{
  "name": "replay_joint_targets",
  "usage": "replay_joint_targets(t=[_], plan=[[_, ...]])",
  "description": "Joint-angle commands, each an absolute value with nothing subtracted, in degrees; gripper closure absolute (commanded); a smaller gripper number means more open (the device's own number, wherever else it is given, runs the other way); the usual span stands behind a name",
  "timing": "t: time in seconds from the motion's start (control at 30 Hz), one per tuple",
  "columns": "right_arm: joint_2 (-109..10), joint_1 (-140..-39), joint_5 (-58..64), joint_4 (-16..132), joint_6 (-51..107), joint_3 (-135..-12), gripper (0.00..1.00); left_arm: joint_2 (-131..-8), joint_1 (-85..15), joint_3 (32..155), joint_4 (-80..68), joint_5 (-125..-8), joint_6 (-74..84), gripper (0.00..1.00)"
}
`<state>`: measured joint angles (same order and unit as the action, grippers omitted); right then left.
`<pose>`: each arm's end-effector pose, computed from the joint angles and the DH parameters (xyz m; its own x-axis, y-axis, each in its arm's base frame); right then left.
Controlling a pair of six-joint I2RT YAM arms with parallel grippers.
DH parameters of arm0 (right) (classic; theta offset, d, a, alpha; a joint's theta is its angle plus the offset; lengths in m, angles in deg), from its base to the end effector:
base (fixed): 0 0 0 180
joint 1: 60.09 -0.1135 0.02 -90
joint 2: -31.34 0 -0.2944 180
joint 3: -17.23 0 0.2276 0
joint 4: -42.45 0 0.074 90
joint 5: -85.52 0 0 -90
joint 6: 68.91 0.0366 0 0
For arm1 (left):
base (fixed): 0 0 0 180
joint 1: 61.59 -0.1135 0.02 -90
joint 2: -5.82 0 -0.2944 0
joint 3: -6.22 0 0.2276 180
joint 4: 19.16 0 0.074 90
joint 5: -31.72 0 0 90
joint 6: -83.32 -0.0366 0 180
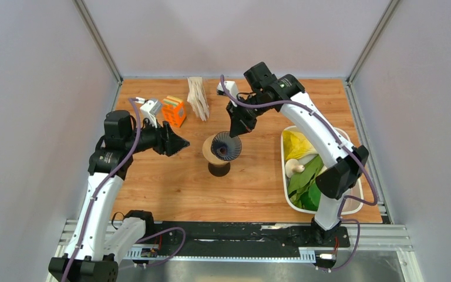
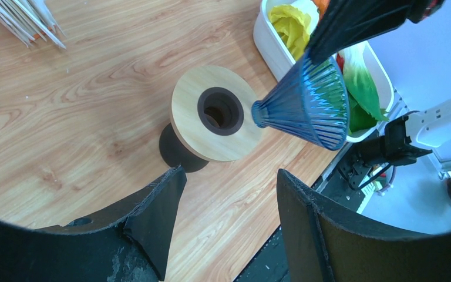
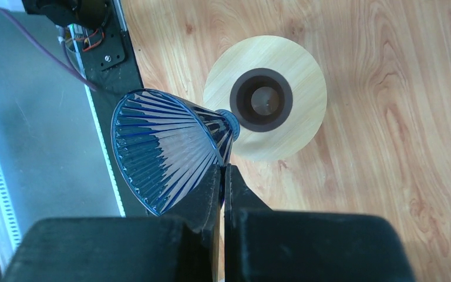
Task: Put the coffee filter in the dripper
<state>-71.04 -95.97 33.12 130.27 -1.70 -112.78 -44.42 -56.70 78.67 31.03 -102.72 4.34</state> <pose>0.2591 0.2150 0.4172 -0.3731 -0.6486 -0.6634 -0.9270 0.2310 0.2955 0.1282 -0.0367 0.3789 -0.5882 -0.0867 -0.8040 0.5751 0.6542 -0.4912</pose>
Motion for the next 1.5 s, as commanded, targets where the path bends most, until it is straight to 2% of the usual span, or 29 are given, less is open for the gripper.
replay_joint_targets(t=[0.0,0.17,1.13,1.17,1.23,1.27,1.33,1.47], plan=[[-74.86,-96.29,32.62,131.92,4.82,-120.42,1.0,-43.74,-56.81,79.3,29.22,-102.88,6.09,0.31],[-79.05,-96.32,32.39,132.13,6.48,-126.41,1.0,-43.41,-56.91,78.04,27.29,-103.3,7.26,0.31],[-85.84,-94.28,34.6,132.22,4.57,-122.29,1.0,-42.79,-57.27,76.47,26.46,-105.52,8.44,0.31],[-86.08,-94.32,34.74,132.24,4.68,-122.4,0.98,-42.89,-57.28,76.5,26.41,-105.55,8.48,0.31],[-86.44,-94.28,35.18,132.25,4.74,-122.87,0.85,-43.09,-57.29,76.52,26.46,-105.56,8.58,0.31],[-86.61,-94.28,35.39,132.23,4.81,-123.13,0.77,-43.16,-57.33,76.52,26.54,-105.56,8.54,0.31],[-86.83,-94.27,35.58,132.23,4.9,-123.78,0.54,-43.36,-57.35,76.48,26.61,-105.63,8.55,0.3],[-86.39,-93.74,35.6,132.27,4.84,-126.1,0.35,-43.9,-57.31,76.99,27.12,-105.41,8.45,0.3]])
